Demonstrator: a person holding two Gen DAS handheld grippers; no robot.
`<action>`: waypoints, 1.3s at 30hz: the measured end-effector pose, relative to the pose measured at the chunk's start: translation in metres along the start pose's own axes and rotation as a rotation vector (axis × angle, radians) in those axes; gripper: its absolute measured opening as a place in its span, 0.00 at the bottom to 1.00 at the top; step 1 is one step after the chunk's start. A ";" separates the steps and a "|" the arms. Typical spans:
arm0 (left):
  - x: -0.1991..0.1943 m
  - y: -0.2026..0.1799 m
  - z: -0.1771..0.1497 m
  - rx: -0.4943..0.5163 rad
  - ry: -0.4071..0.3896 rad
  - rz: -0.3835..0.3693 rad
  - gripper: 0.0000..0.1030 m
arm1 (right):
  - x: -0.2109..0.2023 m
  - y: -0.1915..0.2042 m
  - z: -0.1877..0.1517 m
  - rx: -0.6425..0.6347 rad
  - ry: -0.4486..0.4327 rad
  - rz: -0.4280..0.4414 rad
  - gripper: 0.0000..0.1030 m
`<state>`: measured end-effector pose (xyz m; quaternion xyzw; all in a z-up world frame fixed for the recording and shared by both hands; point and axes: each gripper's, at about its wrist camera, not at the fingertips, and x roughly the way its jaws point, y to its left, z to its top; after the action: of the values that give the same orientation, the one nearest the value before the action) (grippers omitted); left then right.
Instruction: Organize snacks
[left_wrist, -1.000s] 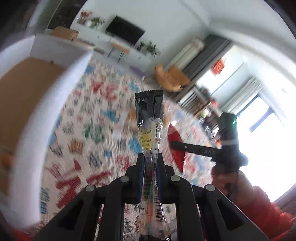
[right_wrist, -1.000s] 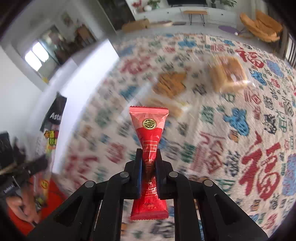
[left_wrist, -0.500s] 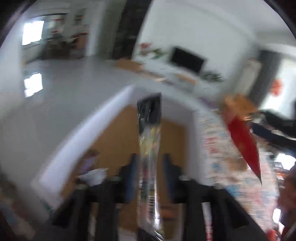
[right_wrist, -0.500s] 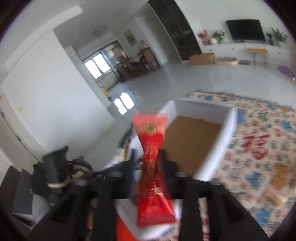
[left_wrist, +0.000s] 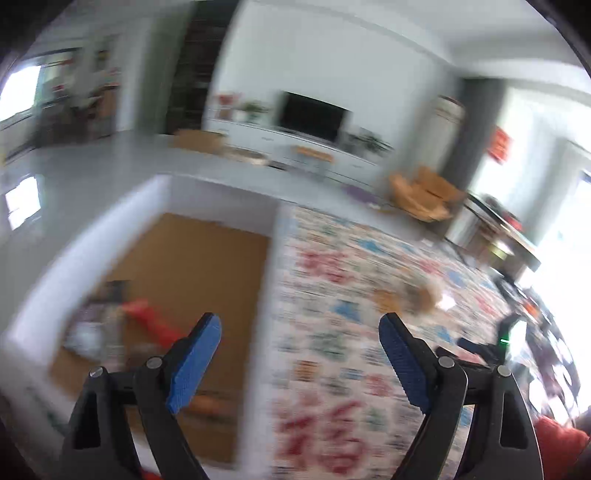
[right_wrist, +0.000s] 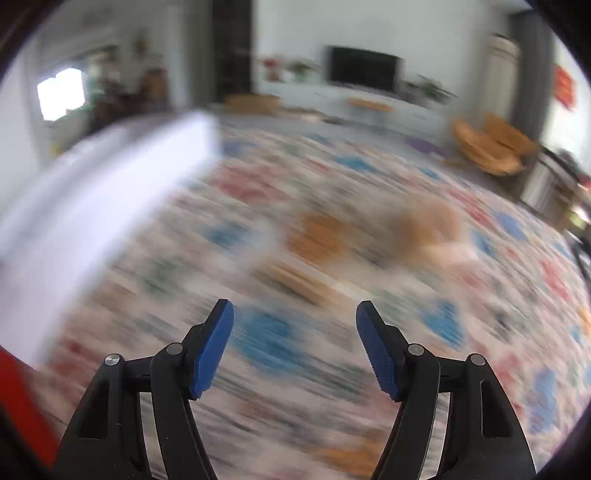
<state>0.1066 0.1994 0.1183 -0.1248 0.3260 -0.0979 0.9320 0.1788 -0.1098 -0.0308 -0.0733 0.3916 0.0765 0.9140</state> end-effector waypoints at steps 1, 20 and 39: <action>0.009 -0.019 -0.003 0.021 0.024 -0.037 0.87 | 0.003 -0.021 -0.009 0.016 0.007 -0.037 0.70; 0.215 -0.089 -0.112 0.292 0.294 0.089 0.93 | 0.008 -0.165 -0.077 0.321 0.094 -0.194 0.76; 0.220 -0.093 -0.115 0.310 0.313 0.098 1.00 | 0.014 -0.167 -0.080 0.334 0.096 -0.195 0.79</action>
<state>0.1931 0.0335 -0.0693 0.0526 0.4534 -0.1194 0.8817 0.1649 -0.2872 -0.0832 0.0384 0.4330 -0.0819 0.8968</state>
